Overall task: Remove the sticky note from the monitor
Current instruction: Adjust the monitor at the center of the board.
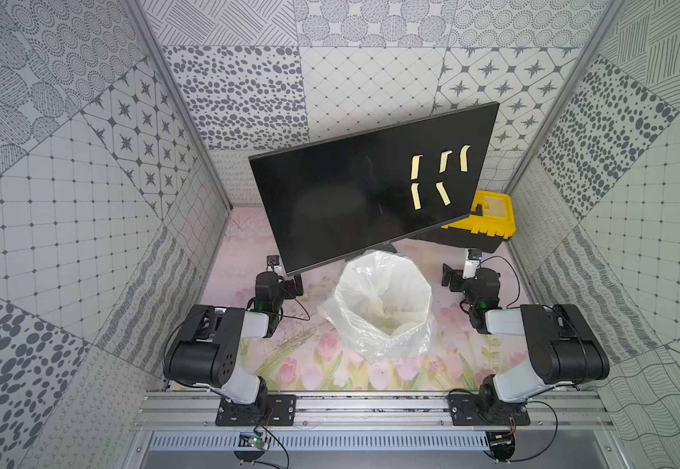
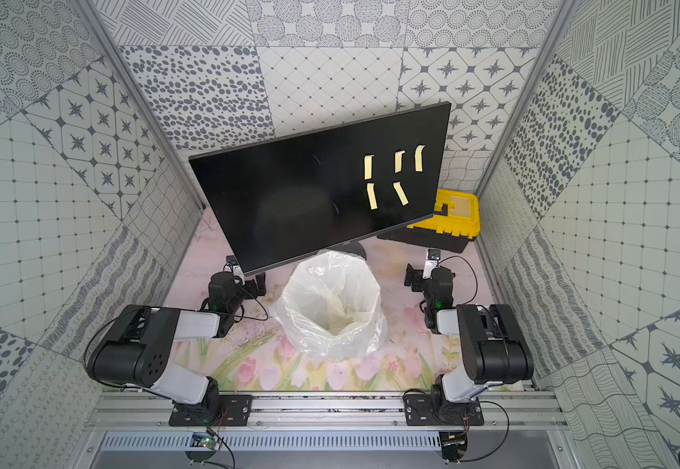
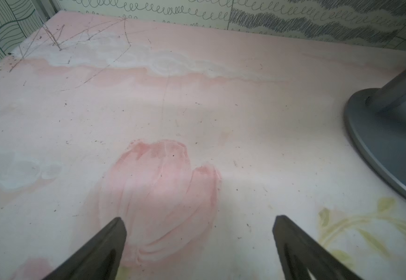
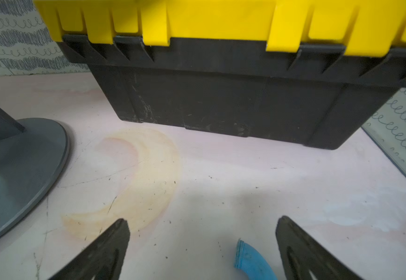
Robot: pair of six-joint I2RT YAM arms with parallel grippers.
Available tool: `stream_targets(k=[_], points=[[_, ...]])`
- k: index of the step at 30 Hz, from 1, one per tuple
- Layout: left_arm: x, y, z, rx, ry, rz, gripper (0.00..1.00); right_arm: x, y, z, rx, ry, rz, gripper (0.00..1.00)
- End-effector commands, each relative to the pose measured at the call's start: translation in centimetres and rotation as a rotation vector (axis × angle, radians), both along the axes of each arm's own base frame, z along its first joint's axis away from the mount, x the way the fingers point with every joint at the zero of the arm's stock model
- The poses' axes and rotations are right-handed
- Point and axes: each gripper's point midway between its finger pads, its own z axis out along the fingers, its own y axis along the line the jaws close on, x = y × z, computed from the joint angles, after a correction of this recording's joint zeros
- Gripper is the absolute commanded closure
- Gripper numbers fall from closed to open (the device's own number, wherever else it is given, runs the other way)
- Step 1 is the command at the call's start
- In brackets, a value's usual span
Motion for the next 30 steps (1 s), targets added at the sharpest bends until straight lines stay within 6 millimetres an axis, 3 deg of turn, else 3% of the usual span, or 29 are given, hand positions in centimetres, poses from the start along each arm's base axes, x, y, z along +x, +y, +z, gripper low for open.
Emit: stream_targets(k=[1, 18, 23, 24, 27, 30], points=[[0.7, 0.0, 1.3, 0.007, -0.055, -0.021, 0.01, 0.7, 0.5, 1.3, -0.011, -0.042, 0.027, 0.02], [0.7, -0.1, 1.2, 0.007, -0.051, -0.022, 0.01, 0.7, 0.4, 1.3, 0.005, -0.04, 0.034, 0.02], [1.1, 0.2, 3.2, 0.009, -0.013, 0.001, 0.01, 1.3, -0.7, 4.2, 0.006, 0.004, -0.036, 0.02], [1.1, 0.4, 4.0, 0.012, -0.011, 0.01, 0.01, 1.8, -1.2, 6.1, 0.025, 0.014, -0.076, 0.02], [1.0, 0.6, 5.4, 0.01, -0.017, 0.024, 0.01, 1.9, -2.8, 8.2, 0.201, 0.052, -0.246, 0.02], [0.6, 1.1, 6.9, -0.007, 0.0, 0.069, 0.01, 1.2, -2.7, 8.0, 0.305, 0.156, -0.3, 0.02]])
